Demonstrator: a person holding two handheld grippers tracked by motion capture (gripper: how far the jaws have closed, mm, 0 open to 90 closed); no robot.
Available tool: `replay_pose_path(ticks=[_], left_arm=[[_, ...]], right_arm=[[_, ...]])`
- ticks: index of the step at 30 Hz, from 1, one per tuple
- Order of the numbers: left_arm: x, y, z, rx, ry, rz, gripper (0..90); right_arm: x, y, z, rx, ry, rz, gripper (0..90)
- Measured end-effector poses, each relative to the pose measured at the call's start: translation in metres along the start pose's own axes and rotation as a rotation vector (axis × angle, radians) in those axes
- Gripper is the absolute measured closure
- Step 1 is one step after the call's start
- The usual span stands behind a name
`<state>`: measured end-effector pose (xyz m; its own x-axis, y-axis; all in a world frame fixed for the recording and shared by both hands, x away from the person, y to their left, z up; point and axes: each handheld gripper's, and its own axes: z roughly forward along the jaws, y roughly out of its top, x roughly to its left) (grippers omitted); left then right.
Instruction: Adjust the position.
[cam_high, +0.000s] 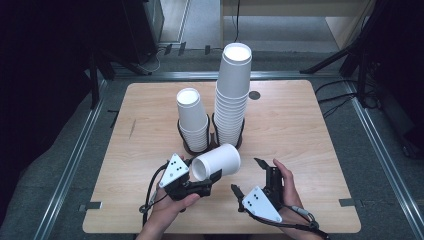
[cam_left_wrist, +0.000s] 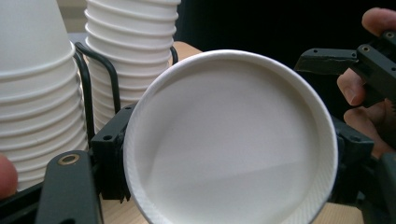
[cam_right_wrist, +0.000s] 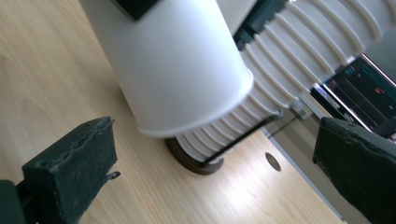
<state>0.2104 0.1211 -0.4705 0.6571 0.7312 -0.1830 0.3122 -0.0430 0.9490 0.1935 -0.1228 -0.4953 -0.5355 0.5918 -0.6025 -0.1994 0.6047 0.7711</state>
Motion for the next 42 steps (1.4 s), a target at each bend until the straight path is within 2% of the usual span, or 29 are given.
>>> replay_pose_path(ticks=[1,3,7,11,13,17,20,22,25,27,33,38,40,42], left_arm=[[0.0,0.0,0.0,-0.005,0.004,0.008,21.8],[-0.001,-0.001,0.0,-0.009,0.012,0.017,21.8],[0.0,-0.001,-0.001,-0.026,0.029,0.021,21.8],[0.002,-0.001,-0.002,-0.047,0.047,0.027,21.8],[0.003,-0.002,-0.002,-0.054,0.056,0.03,21.9],[0.003,-0.003,-0.003,-0.071,0.068,0.027,21.8],[0.003,-0.004,-0.003,-0.082,0.075,0.023,21.8],[0.003,-0.005,-0.002,-0.092,0.074,0.021,21.8],[0.002,-0.006,-0.001,-0.096,0.073,0.024,21.9],[0.001,-0.006,-0.001,-0.101,0.071,0.022,21.9],[0.0,-0.006,-0.001,-0.118,0.067,0.013,21.8],[-0.001,-0.007,0.0,-0.137,0.07,0.02,21.8],[-0.002,-0.008,0.0,-0.146,0.072,0.019,21.8],[-0.002,-0.008,0.0,-0.154,0.073,0.021,21.9]], right_arm=[[-0.001,0.0,0.0,0.009,-0.011,0.005,0.0],[-0.004,0.0,0.0,0.022,-0.003,0.048,0.0],[-0.012,0.002,-0.002,0.002,0.034,0.213,0.0],[-0.015,0.005,-0.002,0.0,0.016,0.357,0.0],[-0.014,0.005,-0.001,-0.007,0.035,0.431,0.0],[-0.01,0.009,0.001,-0.023,0.048,0.52,0.0],[-0.011,0.01,0.0,-0.058,0.072,0.628,0.0],[-0.009,0.011,-0.001,-0.067,0.08,0.667,0.0],[-0.004,0.012,-0.002,-0.061,0.062,0.67,0.3],[-0.004,0.013,-0.005,-0.056,0.06,0.702,2.2],[-0.007,0.014,-0.011,-0.046,0.031,0.886,1.4],[-0.007,0.02,-0.011,-0.034,0.074,1.017,0.0],[-0.007,0.022,-0.011,-0.04,0.061,1.068,0.0],[-0.006,0.022,-0.01,-0.057,0.053,1.139,0.0]])
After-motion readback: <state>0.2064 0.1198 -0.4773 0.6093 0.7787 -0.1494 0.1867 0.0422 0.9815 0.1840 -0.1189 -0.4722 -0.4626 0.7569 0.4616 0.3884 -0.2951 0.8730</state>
